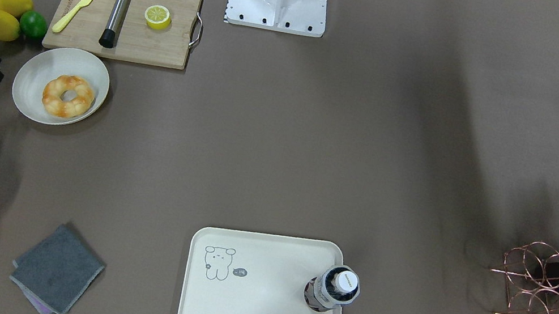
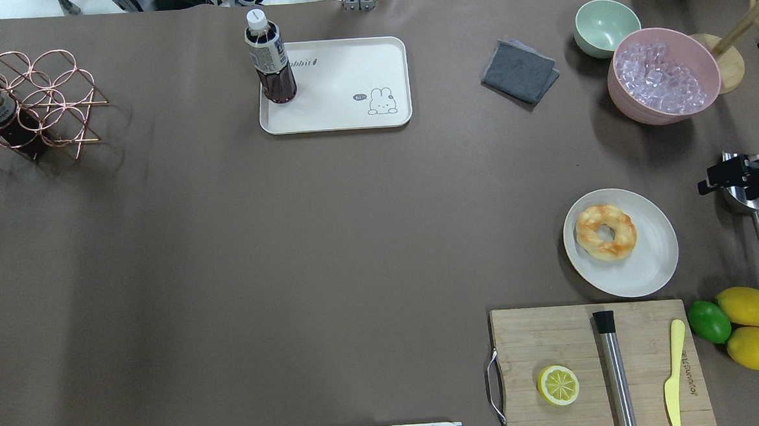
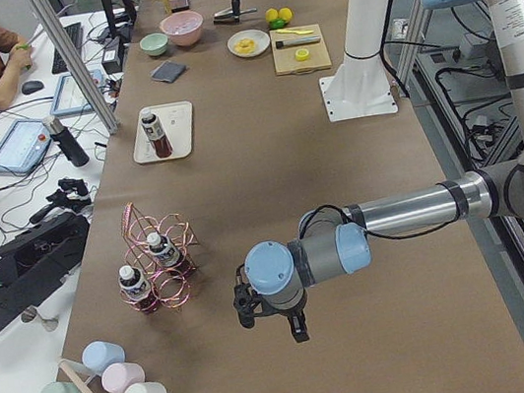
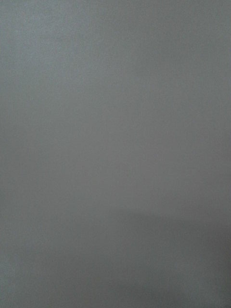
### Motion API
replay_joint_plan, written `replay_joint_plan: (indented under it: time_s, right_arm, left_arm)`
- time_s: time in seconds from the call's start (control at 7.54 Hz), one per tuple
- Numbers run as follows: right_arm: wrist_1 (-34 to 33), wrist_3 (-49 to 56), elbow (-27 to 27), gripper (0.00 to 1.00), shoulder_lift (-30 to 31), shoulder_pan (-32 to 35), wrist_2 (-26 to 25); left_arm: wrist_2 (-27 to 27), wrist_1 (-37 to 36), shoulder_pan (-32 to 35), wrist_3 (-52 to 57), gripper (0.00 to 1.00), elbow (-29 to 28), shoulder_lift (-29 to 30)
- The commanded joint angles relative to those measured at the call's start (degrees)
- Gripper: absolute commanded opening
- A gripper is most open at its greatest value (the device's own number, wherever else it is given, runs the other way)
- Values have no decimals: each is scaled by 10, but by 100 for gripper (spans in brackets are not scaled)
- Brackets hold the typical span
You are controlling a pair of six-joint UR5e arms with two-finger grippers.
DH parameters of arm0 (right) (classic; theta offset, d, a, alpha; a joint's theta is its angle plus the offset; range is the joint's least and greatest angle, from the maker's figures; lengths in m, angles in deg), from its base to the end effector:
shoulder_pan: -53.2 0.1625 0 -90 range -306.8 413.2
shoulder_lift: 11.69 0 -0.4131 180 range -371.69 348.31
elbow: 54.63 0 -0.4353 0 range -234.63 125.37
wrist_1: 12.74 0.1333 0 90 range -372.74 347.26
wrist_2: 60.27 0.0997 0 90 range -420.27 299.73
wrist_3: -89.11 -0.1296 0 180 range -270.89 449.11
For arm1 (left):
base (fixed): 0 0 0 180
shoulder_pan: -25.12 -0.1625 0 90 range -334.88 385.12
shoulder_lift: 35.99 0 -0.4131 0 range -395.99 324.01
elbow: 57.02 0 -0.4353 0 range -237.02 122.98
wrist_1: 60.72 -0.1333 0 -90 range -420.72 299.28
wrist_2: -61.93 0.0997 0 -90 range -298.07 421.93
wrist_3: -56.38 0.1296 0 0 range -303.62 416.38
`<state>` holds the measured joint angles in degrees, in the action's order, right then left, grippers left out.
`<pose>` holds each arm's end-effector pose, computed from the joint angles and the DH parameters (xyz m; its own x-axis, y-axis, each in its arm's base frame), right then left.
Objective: Place donut on tray
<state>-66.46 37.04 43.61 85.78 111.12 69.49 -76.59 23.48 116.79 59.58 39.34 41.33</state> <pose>-0.2341 -0.4684 0.5857 0.6089 0.0817 0.7890 -0.0918 0.9953 -0.0323 -0.0485 -0.4202 0.7183 0.6581 -0.1217 -0.7431 -0.0083 0.9856 -0.1687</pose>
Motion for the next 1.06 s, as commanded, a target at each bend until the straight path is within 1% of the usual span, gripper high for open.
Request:
replay_joint_plan:
  time_s: [0.0,0.13,0.53,0.66,0.8,0.93]
  right_arm:
    - [9,-8,-1,98,-5,-51,-34]
    - [9,-8,-1,94,-5,-59,-35]
    - [9,-12,-2,91,-10,-79,-48]
    - [9,-12,-6,88,-11,-83,-48]
    - [9,-11,-8,82,-11,-83,-48]
    - [9,-11,-16,77,-17,-84,-48]
  left_arm:
    - [0,-1,0,0,98,0,-1]
    - [1,-1,0,0,98,0,-1]
    - [0,-1,0,2,98,0,-4]
    - [0,-1,0,2,98,0,-4]
    - [1,0,0,2,98,0,-4]
    - [0,-1,0,2,98,1,-4]
